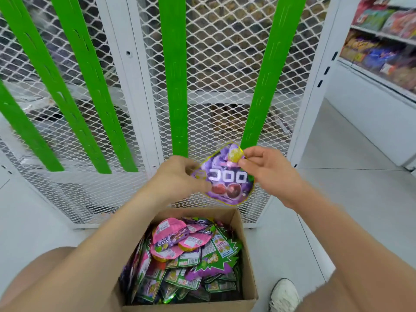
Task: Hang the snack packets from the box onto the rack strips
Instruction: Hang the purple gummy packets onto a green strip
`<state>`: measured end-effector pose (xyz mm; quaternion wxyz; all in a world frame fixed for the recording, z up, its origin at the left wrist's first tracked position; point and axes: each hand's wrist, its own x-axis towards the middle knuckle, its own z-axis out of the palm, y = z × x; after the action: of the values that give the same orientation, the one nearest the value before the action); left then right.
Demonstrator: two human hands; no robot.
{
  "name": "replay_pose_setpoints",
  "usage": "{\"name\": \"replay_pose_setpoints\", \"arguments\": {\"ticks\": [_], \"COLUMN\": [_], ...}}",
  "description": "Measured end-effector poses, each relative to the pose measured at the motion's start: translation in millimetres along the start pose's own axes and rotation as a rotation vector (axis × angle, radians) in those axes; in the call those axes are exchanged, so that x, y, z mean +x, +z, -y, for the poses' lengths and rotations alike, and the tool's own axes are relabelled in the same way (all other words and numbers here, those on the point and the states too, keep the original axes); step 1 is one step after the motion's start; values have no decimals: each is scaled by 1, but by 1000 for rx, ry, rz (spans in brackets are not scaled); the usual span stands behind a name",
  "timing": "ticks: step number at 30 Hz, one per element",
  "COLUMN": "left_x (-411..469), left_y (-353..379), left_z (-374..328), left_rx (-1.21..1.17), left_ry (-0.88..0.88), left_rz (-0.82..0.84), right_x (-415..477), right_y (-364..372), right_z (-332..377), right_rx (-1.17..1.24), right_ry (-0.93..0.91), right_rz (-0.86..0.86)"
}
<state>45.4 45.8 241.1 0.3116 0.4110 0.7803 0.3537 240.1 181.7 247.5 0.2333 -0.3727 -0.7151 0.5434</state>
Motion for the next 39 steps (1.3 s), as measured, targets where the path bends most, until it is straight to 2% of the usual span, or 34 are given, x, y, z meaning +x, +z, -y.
{"name": "replay_pose_setpoints", "arguments": {"ticks": [2,4,7,10,14,18,20,23,25,27,33,39], "left_x": [10,18,30,41,49,46,40,30,26,25,22,28], "left_y": [13,26,42,50,51,46,45,47,47,48,47,44], "left_z": [-6,-17,-31,-37,-40,-37,-33,-28,-20,-10,-3,2], "left_rx": [131,142,111,63,2,-97,-98,-46,-114,-150,-353,-410], "left_ry": [132,259,377,396,364,263,239,237,197,123,0,-47], "left_rz": [-84,-115,-99,-87,-52,71,146,165,189,177,238,230], "right_x": [11,22,34,40,39,25,19,9,1,-7,-18,-15], "right_y": [-10,-21,-28,-19,-12,-16,-20,-21,-21,-20,-1,18], "right_z": [-14,-19,-21,-24,-24,-22,-26,-35,-41,-47,-50,-50], "right_rx": [-341,-564,-608,-580,-567,-517,-535,-654,-725,-700,-346,-351], "right_ry": [-81,-129,-177,-214,-262,-319,-294,-225,-169,-102,6,-34], "right_rz": [-182,-322,-387,-371,-257,-6,115,261,325,324,184,11]}}
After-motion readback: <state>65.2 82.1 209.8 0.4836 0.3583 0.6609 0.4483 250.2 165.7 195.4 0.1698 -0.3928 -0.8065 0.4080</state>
